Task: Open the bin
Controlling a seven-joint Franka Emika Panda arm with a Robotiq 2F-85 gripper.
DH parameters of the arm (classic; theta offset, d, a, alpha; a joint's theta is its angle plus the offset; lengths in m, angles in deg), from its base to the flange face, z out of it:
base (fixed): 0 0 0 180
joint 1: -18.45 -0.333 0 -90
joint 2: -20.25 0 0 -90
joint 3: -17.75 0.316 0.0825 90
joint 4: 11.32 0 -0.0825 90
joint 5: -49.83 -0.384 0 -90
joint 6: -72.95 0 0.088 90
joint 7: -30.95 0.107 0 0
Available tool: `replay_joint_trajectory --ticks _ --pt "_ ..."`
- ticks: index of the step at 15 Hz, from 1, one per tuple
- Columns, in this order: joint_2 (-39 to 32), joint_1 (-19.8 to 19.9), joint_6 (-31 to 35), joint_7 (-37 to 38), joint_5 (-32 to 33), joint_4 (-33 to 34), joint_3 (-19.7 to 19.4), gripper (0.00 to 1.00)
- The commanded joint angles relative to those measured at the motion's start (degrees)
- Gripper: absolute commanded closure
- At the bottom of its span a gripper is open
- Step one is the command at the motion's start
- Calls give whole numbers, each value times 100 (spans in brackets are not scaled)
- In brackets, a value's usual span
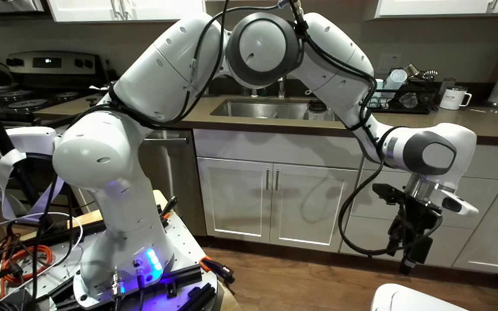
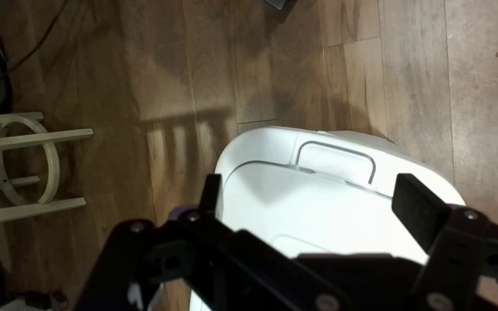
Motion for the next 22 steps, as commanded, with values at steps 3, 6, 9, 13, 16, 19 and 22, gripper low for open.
replay_joint_trajectory --ticks 3,6,9,13,16,19,22 --pt "107 147 731 -1174 -205 -632 137 0" --pt "142 310 1377 -1979 -367 -1027 337 0" --pt "99 504 1862 -2706 -615 -1324 578 0" --pt "6 732 2337 -3464 -865 -1663 808 0" --pt "-147 927 2522 -4002 -891 -1700 903 0" --pt "-235 785 2357 -3832 -800 -1591 755 0" --pt "-503 645 2507 -3818 -608 -1524 649 0"
